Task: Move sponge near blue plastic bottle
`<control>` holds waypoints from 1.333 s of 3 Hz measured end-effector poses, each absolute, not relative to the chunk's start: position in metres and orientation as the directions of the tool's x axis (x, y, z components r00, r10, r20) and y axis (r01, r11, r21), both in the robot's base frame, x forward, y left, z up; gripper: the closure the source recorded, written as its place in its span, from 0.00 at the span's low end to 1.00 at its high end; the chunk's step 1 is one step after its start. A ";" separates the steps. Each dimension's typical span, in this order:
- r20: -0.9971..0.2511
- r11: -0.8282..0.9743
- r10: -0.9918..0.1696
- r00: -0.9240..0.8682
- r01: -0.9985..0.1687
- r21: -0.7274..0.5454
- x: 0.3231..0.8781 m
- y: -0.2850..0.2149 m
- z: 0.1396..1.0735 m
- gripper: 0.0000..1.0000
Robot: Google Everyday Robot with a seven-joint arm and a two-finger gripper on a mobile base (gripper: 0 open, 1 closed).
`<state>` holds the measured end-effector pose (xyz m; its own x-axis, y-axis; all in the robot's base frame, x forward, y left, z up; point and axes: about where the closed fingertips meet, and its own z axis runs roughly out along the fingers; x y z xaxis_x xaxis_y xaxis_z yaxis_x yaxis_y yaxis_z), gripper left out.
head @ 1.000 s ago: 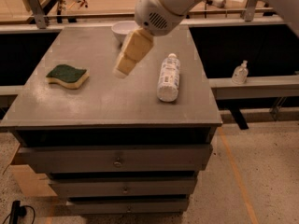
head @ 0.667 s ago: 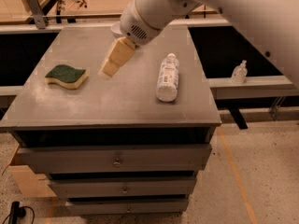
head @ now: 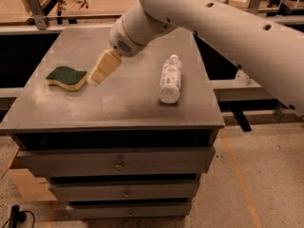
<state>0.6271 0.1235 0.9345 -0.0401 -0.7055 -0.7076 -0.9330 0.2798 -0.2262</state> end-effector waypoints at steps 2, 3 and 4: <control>-0.708 0.271 -0.701 -0.081 -0.949 -0.160 0.640 0.161 0.923 0.00; -0.727 0.268 -0.675 -0.124 -0.960 -0.084 0.658 0.188 0.910 0.00; -0.731 0.269 -0.666 -0.146 -0.962 -0.053 0.669 0.213 0.893 0.00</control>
Offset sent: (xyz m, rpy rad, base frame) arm 0.0400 0.0709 -0.0246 0.0422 0.1554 0.0349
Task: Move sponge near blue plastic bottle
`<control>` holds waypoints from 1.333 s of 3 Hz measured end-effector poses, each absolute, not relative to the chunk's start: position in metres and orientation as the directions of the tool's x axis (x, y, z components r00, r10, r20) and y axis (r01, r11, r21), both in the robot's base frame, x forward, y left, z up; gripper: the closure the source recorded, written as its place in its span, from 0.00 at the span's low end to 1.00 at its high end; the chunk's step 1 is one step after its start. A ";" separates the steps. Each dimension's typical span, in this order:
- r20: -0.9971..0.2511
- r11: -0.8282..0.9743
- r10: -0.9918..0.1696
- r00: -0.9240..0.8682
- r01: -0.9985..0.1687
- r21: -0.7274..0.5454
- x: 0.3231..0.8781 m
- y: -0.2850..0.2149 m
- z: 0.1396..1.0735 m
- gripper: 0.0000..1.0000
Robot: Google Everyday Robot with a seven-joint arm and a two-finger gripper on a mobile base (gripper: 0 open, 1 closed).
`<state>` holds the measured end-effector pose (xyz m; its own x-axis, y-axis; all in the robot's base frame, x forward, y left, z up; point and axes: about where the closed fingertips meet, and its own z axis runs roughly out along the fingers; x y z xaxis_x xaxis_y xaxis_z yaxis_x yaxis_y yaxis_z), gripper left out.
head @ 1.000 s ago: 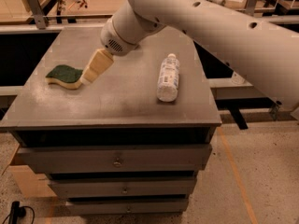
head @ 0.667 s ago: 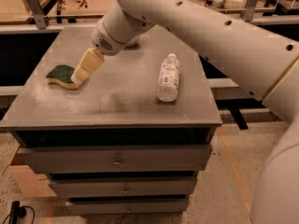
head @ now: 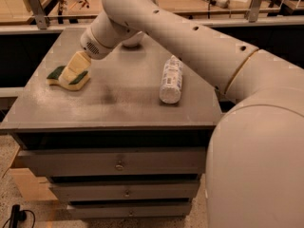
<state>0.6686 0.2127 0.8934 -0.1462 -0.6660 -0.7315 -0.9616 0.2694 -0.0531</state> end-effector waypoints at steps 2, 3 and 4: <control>-0.710 0.247 -0.693 -0.124 -0.966 -0.072 0.679 0.244 0.854 0.16; -0.701 0.249 -0.704 -0.117 -0.964 -0.089 0.685 0.247 0.845 0.39; -0.687 0.262 -0.719 -0.103 -0.956 -0.131 0.692 0.241 0.848 0.63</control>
Offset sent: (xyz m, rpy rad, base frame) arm 0.0209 0.0407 -0.0579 -0.0580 -0.0277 0.0241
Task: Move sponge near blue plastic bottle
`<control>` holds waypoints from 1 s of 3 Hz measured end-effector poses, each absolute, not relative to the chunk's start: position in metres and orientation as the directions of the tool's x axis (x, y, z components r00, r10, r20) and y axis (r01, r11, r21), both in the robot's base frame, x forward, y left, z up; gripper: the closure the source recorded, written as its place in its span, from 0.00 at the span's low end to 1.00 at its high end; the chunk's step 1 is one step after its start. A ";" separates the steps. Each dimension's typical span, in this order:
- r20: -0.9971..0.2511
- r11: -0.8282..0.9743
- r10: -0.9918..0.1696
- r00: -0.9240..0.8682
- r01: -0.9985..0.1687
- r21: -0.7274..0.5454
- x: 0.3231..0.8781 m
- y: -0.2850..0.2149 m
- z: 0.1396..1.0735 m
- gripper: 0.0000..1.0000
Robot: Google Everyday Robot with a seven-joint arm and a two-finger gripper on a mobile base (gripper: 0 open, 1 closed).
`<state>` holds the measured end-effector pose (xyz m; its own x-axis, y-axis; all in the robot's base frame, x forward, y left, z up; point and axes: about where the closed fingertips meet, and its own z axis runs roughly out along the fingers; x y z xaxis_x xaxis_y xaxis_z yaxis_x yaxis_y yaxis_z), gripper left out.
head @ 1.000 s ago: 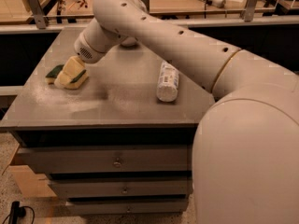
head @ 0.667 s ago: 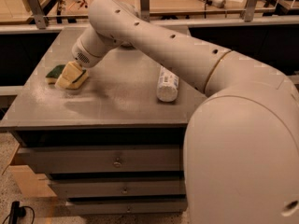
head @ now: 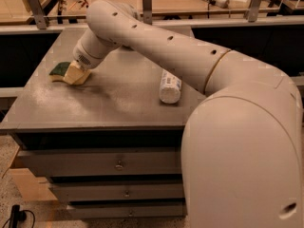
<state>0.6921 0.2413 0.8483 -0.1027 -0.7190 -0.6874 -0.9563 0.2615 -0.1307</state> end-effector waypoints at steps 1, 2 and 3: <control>-0.670 0.333 -0.735 -0.106 -0.917 -0.219 0.703 0.206 0.871 0.86; -0.639 0.415 -0.754 -0.154 -0.865 -0.282 0.710 0.153 0.891 1.00; -0.599 0.500 -0.764 -0.240 -0.806 -0.316 0.711 0.091 0.900 1.00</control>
Offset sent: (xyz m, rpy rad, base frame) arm 0.0260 -0.1641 0.0735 -0.1551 -0.1976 -0.3355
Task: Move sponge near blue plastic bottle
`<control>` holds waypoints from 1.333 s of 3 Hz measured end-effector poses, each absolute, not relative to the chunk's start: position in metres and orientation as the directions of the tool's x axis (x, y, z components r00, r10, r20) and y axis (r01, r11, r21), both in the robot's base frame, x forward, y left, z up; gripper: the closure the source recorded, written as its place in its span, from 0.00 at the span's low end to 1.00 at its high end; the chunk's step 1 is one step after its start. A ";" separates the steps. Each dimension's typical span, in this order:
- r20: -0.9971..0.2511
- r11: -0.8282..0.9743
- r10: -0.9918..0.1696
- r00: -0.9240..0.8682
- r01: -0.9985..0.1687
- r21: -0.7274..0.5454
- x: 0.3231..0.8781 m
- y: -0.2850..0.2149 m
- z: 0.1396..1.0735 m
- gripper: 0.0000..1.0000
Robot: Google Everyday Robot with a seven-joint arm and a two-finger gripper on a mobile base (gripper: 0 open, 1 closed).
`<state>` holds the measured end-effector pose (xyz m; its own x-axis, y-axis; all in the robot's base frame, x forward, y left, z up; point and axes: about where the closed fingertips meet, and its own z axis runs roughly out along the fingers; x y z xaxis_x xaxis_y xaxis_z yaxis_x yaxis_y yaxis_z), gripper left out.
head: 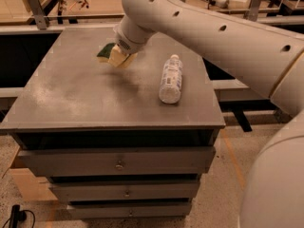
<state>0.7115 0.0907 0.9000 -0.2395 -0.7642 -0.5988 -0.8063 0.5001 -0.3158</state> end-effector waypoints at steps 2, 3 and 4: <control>-0.567 0.561 -0.755 -0.329 -0.771 -0.300 0.705 0.037 0.897 0.82; -0.544 0.582 -0.753 -0.372 -0.762 -0.284 0.700 0.020 0.894 0.59; -0.525 0.597 -0.751 -0.401 -0.753 -0.279 0.695 0.008 0.892 0.28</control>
Offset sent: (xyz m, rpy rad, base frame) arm -0.0119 -0.0870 -0.0046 -0.0415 0.0691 -0.1450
